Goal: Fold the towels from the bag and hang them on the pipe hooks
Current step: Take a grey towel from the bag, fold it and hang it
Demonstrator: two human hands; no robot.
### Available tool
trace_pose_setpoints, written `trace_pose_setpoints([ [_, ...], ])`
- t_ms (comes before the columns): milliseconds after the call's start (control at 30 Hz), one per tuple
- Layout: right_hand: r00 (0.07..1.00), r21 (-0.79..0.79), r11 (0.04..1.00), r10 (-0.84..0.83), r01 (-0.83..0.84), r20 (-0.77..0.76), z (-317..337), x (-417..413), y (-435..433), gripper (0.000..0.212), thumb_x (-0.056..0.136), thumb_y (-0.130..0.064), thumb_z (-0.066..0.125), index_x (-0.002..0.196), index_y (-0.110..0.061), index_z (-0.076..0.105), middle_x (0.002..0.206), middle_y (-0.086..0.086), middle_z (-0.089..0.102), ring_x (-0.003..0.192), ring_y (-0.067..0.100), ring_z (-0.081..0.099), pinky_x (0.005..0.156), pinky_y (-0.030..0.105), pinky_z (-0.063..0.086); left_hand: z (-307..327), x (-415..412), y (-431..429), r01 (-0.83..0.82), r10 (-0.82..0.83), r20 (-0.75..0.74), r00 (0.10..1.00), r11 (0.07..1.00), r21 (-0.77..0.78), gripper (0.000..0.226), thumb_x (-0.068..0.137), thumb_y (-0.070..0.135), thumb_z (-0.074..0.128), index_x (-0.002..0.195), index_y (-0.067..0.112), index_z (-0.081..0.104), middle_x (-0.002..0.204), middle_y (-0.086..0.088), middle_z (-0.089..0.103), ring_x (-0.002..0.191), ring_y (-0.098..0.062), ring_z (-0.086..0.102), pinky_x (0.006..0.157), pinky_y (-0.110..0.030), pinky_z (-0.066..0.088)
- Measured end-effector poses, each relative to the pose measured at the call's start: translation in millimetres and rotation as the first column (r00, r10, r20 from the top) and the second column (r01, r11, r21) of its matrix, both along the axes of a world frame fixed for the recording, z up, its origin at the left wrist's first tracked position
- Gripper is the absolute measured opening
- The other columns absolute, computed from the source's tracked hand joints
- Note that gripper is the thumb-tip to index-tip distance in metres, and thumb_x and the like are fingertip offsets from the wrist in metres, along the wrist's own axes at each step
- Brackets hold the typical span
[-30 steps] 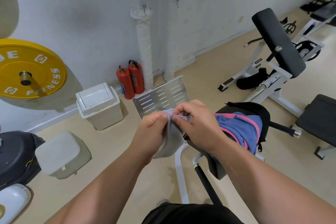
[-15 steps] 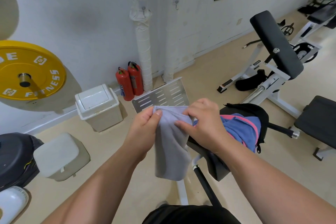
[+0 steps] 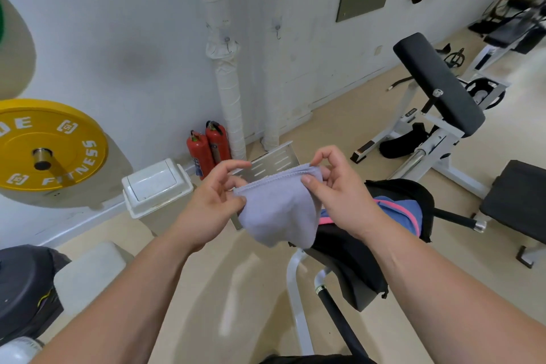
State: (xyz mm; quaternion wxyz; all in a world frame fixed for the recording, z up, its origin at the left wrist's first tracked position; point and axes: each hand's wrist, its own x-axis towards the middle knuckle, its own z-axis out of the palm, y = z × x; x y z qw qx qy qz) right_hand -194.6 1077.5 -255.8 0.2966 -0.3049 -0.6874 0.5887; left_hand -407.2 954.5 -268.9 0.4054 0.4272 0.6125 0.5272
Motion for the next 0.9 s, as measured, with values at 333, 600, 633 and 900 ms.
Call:
trace_pose_setpoints([
  [333, 0.996, 0.137, 0.99, 0.036, -0.024, -0.08, 41.8, -4.1, 4.0, 0.038, 0.088, 0.015, 0.051, 0.067, -0.015, 0.057, 0.064, -0.012, 0.051, 0.063, 0.004, 0.043, 0.059, 0.018, 0.034, 88.2, -5.3, 43.2, 0.605, -0.626, -0.172, 0.761, 0.78, -0.159, 0.048, 0.084, 0.016, 0.076, 0.125, 0.032, 0.056, 0.128, -0.004, 0.061, 0.122, -0.026, 0.057, 0.104, -0.052, 0.047],
  [600, 0.998, 0.148, 0.989, 0.026, -0.019, -0.049, 43.8, 11.0, 12.7, 0.044, 0.083, 0.02, 0.045, 0.06, -0.014, 0.06, 0.056, -0.015, 0.052, 0.058, 0.002, 0.043, 0.055, 0.014, 0.034, 103.6, 16.2, 67.7, 0.616, -0.68, -0.265, 0.684, 0.732, -0.289, 0.013, 0.088, 0.007, 0.074, 0.098, 0.014, 0.072, 0.093, -0.004, 0.068, 0.089, -0.018, 0.061, 0.081, -0.03, 0.047],
  [633, 0.998, 0.135, 0.991, 0.025, -0.017, -0.056, 43.4, 14.1, 15.5, 0.043, 0.084, 0.019, 0.044, 0.061, -0.013, 0.061, 0.056, -0.015, 0.052, 0.057, 0.002, 0.043, 0.054, 0.014, 0.034, 101.5, 21.1, 68.9, 0.587, -0.655, -0.323, 0.683, 0.756, -0.291, 0.013, 0.087, 0.012, 0.073, 0.097, 0.021, 0.075, 0.087, -0.012, 0.066, 0.081, -0.025, 0.06, 0.075, -0.033, 0.044],
  [900, 0.98, -0.095, 0.976, 0.198, -0.197, 0.0, 19.4, 56.2, 37.5, 0.018, 0.074, -0.003, 0.062, 0.074, -0.015, 0.076, 0.077, 0.009, 0.07, 0.073, 0.019, 0.056, 0.07, 0.029, 0.044, 87.9, 61.9, 71.9, 0.239, -0.288, -0.301, 0.909, 0.952, -0.19, 0.033, 0.078, 0.011, 0.06, 0.094, 0.031, 0.081, 0.07, -0.019, 0.053, 0.066, -0.028, 0.04, 0.06, -0.036, 0.029],
])
